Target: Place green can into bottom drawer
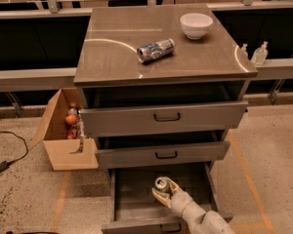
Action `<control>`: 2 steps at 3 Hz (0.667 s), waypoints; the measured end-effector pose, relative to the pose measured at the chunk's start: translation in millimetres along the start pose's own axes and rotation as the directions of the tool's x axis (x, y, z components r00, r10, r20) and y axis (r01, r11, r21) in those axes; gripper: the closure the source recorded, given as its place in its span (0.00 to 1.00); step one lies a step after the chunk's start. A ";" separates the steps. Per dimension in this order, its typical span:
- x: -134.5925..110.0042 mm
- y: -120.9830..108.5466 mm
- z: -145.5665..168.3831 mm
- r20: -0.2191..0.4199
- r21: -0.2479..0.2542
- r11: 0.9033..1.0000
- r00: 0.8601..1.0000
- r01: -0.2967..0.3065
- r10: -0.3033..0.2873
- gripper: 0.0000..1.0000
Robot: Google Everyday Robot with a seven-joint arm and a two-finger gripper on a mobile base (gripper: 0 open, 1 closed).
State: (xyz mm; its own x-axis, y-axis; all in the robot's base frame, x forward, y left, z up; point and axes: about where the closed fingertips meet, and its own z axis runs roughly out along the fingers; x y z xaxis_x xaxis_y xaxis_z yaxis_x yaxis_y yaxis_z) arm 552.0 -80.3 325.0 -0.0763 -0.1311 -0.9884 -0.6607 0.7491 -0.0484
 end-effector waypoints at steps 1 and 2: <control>15.7 -14.7 17.8 -0.002 0.006 0.999 0.999 0.039 -0.039 1.00; 38.8 -20.2 31.5 -0.029 -0.014 0.999 0.999 0.044 -0.044 1.00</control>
Offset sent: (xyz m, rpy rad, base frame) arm 0.0462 -0.0008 -0.0759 -0.0798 0.0270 0.0388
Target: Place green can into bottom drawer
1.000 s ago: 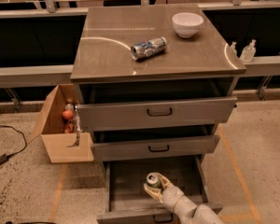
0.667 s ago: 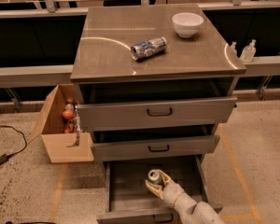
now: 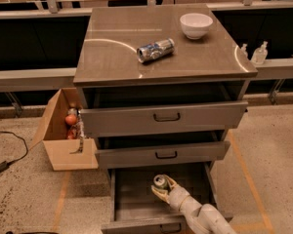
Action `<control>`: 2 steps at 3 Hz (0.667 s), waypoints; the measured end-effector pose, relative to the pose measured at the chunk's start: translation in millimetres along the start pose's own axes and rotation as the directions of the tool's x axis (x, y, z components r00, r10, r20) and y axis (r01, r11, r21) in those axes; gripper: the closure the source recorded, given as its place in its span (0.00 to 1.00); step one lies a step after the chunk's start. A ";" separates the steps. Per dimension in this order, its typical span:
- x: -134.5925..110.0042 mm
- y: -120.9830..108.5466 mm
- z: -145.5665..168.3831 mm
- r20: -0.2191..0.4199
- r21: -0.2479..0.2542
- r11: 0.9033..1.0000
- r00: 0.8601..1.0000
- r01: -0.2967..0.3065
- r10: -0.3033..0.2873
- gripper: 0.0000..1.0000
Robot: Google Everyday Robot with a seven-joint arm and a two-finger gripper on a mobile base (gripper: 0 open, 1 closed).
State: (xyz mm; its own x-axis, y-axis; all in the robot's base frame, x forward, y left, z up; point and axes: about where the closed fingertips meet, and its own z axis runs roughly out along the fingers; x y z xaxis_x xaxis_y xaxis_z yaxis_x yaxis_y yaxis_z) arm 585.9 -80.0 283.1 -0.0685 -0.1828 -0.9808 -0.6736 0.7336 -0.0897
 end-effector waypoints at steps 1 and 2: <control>16.1 -2.5 11.2 -0.015 -0.017 1.000 1.000 0.022 -0.023 1.00; 25.1 -5.6 18.4 -0.022 -0.023 0.999 0.999 0.039 -0.040 1.00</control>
Offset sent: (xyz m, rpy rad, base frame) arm 0.0238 -0.0001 -0.0402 -0.0674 -0.0106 0.0307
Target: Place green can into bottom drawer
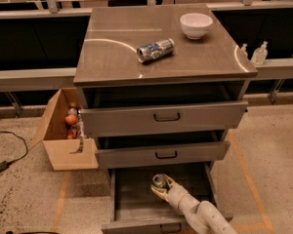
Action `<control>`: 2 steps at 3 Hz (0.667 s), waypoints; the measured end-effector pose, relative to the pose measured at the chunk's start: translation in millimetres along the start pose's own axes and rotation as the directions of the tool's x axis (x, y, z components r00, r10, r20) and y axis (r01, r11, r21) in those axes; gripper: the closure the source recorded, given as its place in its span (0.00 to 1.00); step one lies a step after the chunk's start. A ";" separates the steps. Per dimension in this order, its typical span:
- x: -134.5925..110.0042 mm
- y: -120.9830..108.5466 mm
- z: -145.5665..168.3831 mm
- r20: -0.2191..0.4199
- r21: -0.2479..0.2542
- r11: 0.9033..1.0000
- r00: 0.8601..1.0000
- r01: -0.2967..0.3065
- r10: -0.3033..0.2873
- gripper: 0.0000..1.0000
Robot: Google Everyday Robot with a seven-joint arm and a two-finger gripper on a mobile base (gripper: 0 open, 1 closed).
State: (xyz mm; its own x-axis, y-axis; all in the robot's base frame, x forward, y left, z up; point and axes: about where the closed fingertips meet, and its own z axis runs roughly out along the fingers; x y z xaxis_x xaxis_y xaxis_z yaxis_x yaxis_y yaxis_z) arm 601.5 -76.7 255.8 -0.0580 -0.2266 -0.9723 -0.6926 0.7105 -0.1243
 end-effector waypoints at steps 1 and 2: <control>6.3 -1.7 4.6 -0.013 -0.007 1.000 1.000 0.017 -0.017 1.00; 12.1 -2.7 8.2 -0.025 -0.020 1.000 1.000 0.018 -0.019 1.00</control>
Offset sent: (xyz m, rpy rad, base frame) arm 0.0102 -0.0031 -0.0218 -0.0433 0.0242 0.0297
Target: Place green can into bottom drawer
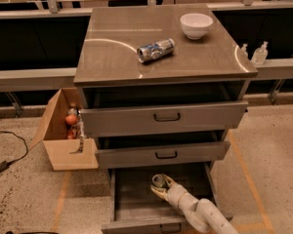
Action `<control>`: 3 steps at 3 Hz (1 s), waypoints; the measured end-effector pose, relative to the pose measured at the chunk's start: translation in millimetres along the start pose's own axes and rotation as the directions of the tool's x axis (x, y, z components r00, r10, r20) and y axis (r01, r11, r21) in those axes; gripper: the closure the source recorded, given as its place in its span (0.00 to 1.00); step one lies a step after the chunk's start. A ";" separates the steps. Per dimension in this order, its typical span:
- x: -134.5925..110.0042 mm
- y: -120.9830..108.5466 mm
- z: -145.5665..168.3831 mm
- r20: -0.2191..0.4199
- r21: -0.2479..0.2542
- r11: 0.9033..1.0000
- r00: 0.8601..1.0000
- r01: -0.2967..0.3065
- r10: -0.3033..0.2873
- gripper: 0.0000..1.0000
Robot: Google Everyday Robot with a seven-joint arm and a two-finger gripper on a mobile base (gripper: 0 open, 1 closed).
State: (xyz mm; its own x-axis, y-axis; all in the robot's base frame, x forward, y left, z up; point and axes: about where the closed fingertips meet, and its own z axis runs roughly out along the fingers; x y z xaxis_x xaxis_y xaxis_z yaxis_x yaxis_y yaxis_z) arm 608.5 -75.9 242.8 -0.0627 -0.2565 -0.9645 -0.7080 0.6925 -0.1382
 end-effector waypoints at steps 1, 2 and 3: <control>8.3 -0.6 2.3 -0.025 -0.011 1.000 1.000 -0.011 0.011 0.82; 18.9 -0.4 1.0 -0.067 -0.020 0.998 0.996 -0.054 0.052 0.59; 28.4 1.3 0.8 -0.086 -0.015 0.995 0.991 -0.100 0.099 0.35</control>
Offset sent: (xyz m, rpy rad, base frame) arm -0.0038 -0.0140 -0.0323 -0.0068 0.1690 -0.0130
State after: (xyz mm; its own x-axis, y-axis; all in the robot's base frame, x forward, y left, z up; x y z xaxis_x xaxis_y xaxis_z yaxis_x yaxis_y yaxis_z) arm 606.4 -81.7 215.0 -0.1928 -0.2442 -0.9504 -0.7083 0.7049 -0.0375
